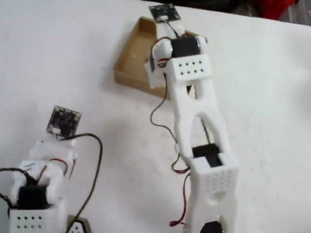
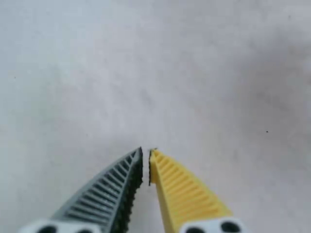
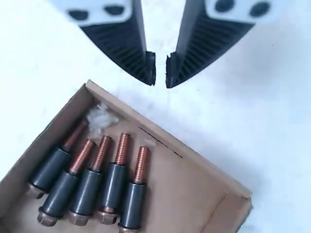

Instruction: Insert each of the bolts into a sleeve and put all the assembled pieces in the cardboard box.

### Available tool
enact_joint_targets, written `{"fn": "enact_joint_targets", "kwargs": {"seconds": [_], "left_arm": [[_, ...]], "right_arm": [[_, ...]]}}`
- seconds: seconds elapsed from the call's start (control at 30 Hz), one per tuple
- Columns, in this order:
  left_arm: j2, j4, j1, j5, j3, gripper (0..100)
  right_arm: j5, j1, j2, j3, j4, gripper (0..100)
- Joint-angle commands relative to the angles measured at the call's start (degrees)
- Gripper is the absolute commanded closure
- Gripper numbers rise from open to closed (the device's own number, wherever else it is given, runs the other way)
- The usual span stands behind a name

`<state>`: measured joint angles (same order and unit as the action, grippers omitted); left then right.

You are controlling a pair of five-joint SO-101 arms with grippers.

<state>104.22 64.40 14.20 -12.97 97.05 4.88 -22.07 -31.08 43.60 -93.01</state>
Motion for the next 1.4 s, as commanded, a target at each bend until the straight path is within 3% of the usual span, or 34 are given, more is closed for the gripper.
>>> {"fn": "enact_joint_targets", "kwargs": {"seconds": [0.0,0.43,0.63,0.93,1.37], "left_arm": [[0.4,0.3,-0.8,-0.5,0.0,94],[0.4,0.3,-0.8,-0.5,0.0,94],[0.4,0.3,-0.8,-0.5,0.0,94],[0.4,0.3,-0.8,-0.5,0.0,94],[0.3,0.3,-0.8,-0.5,0.0,94]], "right_arm": [[-0.3,1.0,3.9,2.0,1.5,98.1],[0.0,1.7,-10.3,2.5,19.2,98.1],[-0.3,2.4,-6.6,2.2,11.4,98.1],[0.0,2.4,2.0,1.9,-8.7,98.1],[3.1,5.0,23.8,-31.7,-4.2,98.1]]}}
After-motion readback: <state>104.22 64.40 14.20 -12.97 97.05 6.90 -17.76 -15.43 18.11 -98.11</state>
